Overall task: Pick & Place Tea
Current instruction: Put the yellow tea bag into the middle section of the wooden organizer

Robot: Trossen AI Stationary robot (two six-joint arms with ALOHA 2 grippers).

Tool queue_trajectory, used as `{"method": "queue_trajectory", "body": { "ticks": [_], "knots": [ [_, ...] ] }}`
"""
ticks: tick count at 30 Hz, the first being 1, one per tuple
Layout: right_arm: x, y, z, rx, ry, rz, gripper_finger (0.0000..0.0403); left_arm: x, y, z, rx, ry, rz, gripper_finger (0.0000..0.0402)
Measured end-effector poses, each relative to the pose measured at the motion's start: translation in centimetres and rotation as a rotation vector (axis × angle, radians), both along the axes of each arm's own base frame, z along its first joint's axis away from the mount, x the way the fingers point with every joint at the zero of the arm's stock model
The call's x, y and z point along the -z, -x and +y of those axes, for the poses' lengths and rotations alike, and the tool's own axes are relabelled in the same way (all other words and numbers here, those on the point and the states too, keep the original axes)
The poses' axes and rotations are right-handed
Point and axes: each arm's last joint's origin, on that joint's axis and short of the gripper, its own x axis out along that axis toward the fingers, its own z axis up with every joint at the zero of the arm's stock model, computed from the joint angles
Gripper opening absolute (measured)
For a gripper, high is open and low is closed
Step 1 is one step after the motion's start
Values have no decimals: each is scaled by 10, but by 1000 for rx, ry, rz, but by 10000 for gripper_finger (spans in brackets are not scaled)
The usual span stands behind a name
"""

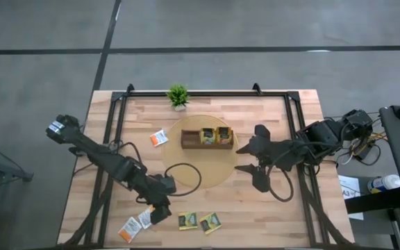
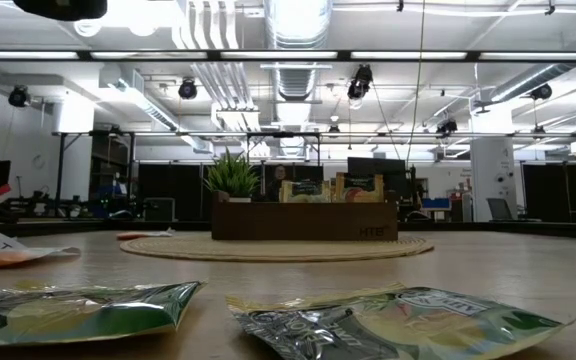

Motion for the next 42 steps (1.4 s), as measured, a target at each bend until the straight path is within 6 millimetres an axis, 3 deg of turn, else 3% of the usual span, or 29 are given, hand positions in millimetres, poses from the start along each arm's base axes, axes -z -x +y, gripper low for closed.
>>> {"method": "queue_trajectory", "body": {
  "ticks": [8, 20, 33, 42],
  "knots": [
    [1, 1, 3, -70, 24, 15, 237, 12, -22, -21, -23, 1, 62, 211],
    [7, 6, 0, -75, 58, 92, 237, 12, -43, -56, -1, -75, 119, 211],
    [11, 9, -2, -106, 123, 147, 237, 52, -53, -81, -12, -250, 195, 211],
    [13, 12, -3, -112, 145, 185, 237, 85, -63, -87, 18, -386, 196, 211]
  ]
}}
